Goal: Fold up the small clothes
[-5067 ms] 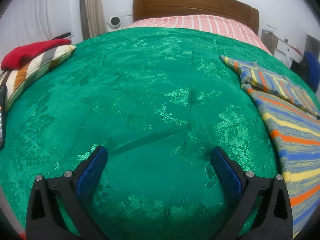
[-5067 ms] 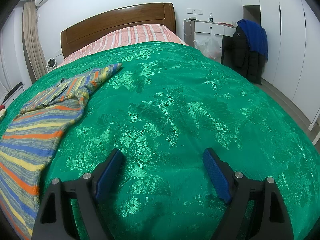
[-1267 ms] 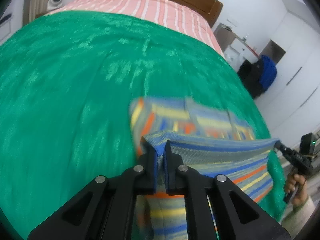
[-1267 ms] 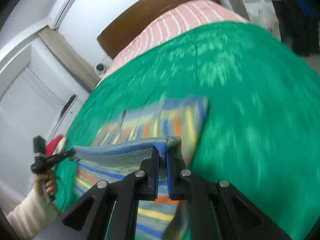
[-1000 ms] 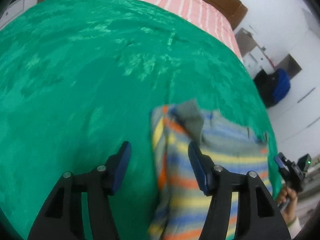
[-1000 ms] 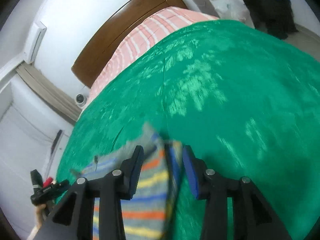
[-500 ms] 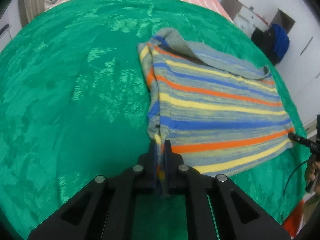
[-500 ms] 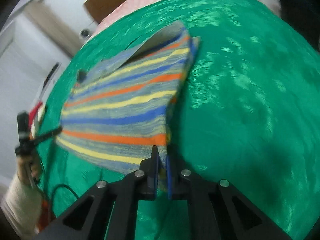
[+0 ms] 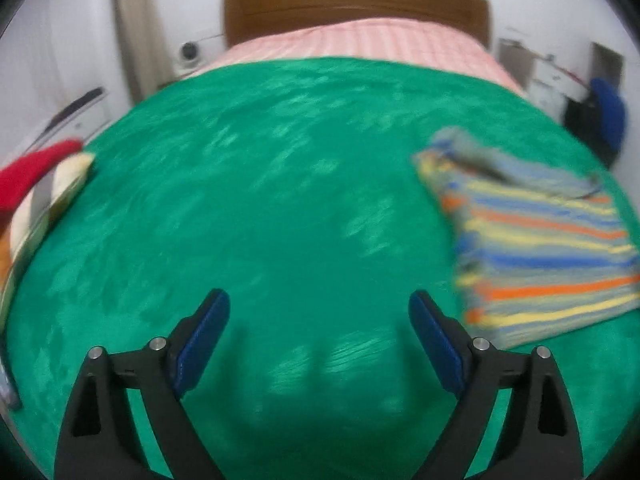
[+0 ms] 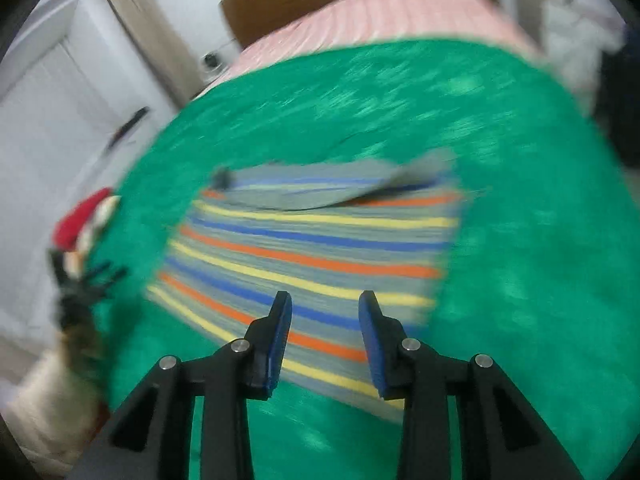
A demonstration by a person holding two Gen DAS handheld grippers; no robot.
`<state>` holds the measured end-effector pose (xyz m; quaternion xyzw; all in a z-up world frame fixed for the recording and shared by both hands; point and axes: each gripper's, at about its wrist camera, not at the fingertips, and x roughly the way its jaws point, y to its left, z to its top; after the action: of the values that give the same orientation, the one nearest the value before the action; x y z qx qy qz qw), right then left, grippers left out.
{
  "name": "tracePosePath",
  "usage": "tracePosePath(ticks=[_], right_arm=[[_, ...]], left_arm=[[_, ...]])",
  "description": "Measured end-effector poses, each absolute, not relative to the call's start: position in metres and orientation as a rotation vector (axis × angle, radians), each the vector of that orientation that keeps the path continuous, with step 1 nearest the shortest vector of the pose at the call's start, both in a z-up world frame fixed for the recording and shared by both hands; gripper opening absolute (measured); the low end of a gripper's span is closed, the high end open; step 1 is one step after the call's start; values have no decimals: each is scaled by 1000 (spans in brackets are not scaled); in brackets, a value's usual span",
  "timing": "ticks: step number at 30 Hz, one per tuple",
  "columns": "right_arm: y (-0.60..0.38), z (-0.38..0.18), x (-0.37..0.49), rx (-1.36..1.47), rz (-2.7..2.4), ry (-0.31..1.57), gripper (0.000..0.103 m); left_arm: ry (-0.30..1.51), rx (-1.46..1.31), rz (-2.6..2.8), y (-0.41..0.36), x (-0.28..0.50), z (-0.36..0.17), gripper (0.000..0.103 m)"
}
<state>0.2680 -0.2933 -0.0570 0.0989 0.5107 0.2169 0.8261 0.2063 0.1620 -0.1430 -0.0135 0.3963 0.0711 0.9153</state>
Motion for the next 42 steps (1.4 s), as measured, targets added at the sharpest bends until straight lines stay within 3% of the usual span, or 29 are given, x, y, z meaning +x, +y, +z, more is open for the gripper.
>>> tracePosePath(ticks=[2, 6, 9, 12, 15, 21, 27, 31, 36, 42], right_arm=[[-263, -86, 309, 245, 488, 1202, 37], [-216, -148, 399, 163, 403, 1340, 36], [-198, -136, 446, 142, 377, 1118, 36], [-204, -119, 462, 310, 331, 997, 36], [-200, -106, 442, 362, 408, 1033, 36], [-135, -115, 385, 144, 655, 1190, 45], [-81, -156, 420, 93, 556, 1160, 45], [-74, -136, 419, 188, 510, 1078, 45], [-73, -105, 350, 118, 672, 1049, 47], [-128, -116, 233, -98, 588, 984, 48]], left_arm=[[857, -46, 167, 171, 205, -173, 92], [838, -65, 163, 172, 208, -177, 97], [843, -84, 143, 174, 210, -181, 99], [834, -102, 131, 176, 204, -177, 100], [814, -95, 136, 175, 202, -178, 100], [810, -85, 143, 173, 202, -178, 101], [806, -84, 146, 173, 201, -178, 101], [804, -88, 144, 173, 201, -178, 101], [801, -93, 143, 173, 201, -178, 101], [805, -89, 147, 172, 202, -177, 101]])
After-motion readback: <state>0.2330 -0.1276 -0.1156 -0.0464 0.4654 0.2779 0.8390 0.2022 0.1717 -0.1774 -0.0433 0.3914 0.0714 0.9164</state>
